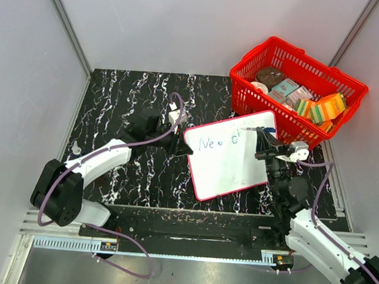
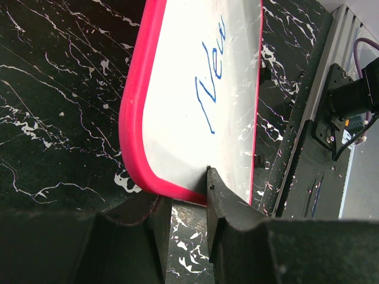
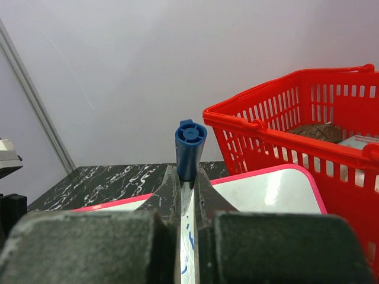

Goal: Write a sentence on the whiteboard

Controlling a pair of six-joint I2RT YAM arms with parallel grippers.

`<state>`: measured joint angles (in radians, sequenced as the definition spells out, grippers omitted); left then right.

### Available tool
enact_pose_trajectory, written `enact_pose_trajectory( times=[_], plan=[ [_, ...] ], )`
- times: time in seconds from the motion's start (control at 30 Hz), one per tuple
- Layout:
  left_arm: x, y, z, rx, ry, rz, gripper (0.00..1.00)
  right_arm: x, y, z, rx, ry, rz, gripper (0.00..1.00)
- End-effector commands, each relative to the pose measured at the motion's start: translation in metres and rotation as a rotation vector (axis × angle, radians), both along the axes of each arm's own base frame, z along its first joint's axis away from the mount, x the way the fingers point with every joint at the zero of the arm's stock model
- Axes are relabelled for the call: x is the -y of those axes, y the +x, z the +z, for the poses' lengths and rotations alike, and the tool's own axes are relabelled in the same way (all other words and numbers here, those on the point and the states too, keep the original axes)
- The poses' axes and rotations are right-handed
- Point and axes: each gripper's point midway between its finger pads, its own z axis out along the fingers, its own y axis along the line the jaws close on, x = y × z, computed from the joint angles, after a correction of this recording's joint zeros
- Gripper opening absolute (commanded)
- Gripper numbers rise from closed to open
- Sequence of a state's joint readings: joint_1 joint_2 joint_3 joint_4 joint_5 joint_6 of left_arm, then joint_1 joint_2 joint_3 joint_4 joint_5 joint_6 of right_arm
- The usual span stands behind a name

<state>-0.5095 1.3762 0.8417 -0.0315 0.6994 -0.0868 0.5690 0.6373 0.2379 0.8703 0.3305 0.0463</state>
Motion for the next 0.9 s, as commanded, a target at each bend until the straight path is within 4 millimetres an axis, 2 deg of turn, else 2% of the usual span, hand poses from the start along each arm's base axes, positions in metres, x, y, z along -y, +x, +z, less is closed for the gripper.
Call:
enact_pose_trajectory(
  times=[0.0,0.03,0.1,0.23,0.43,0.87],
  plan=[
    [-0.025,0.000,-0.057,0.066,0.239,-0.001,0.00,0.000,0.001,0.015,0.098,0.017,-0.012,0.00],
    [-0.025,0.000,-0.058,0.063,0.240,-0.001,0.00,-0.003,0.005,0.009,0.082,0.006,-0.014,0.00],
    [-0.025,0.000,-0.058,0.062,0.238,-0.003,0.00,-0.003,0.007,0.012,0.100,0.022,-0.017,0.00],
    [-0.025,0.000,-0.058,0.062,0.239,-0.004,0.00,-0.006,0.014,0.006,0.088,0.014,-0.020,0.00],
    [-0.025,-0.001,-0.059,0.059,0.240,-0.007,0.00,-0.001,0.015,-0.001,0.076,-0.002,-0.049,0.00],
    [-0.025,-0.002,-0.060,0.061,0.240,-0.008,0.00,0.002,0.026,-0.038,-0.069,-0.028,-0.087,0.00]
  ],
)
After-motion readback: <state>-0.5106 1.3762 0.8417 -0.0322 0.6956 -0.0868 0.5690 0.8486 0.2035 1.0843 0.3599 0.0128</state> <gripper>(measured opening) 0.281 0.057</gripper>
